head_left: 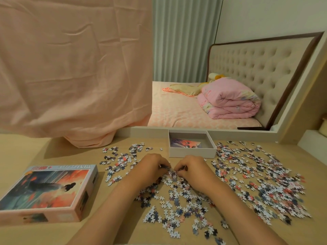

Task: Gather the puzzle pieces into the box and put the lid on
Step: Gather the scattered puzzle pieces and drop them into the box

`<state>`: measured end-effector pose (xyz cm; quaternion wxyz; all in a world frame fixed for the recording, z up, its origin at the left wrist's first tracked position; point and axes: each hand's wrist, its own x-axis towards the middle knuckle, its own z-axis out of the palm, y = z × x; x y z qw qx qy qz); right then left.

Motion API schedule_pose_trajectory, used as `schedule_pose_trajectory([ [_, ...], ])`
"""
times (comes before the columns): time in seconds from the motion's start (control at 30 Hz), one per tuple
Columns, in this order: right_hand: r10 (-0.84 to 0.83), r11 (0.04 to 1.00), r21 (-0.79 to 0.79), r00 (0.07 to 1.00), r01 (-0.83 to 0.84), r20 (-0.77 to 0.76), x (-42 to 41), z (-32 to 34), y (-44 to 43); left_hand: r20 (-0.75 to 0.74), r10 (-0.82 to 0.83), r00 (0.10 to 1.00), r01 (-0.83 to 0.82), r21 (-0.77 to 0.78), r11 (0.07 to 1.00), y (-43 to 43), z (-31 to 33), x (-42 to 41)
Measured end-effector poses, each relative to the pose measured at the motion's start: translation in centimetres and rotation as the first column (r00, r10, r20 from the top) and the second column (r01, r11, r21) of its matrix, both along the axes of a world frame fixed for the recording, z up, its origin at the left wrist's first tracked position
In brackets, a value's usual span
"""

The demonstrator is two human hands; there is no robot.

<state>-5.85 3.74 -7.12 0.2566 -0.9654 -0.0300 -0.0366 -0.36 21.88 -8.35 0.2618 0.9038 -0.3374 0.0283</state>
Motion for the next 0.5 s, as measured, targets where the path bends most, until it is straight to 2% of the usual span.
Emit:
schedule_pose_trajectory([
  [0.17,-0.078,0.979,0.187,0.997,0.080,-0.018,-0.2,1.0,-1.9,-0.057,0.056,0.997,-0.064,-0.141,0.988,-0.2,0.5,0.4],
  [0.3,-0.151,0.958,0.258,0.985,0.125,0.085,0.9,3.1,-4.1,-0.111,0.112,0.988,-0.141,-0.303,0.943,-1.9,2.3,1.4],
  [0.37,-0.179,0.959,0.246,0.973,0.139,0.145,2.3,4.1,-5.1,-0.083,0.113,0.990,-0.133,-0.312,0.941,-3.6,3.4,2.5],
  [0.5,-0.191,0.973,0.170,0.958,0.156,0.212,5.4,5.3,-6.7,-0.042,0.104,0.994,-0.111,-0.229,0.967,-7.5,4.7,5.6],
])
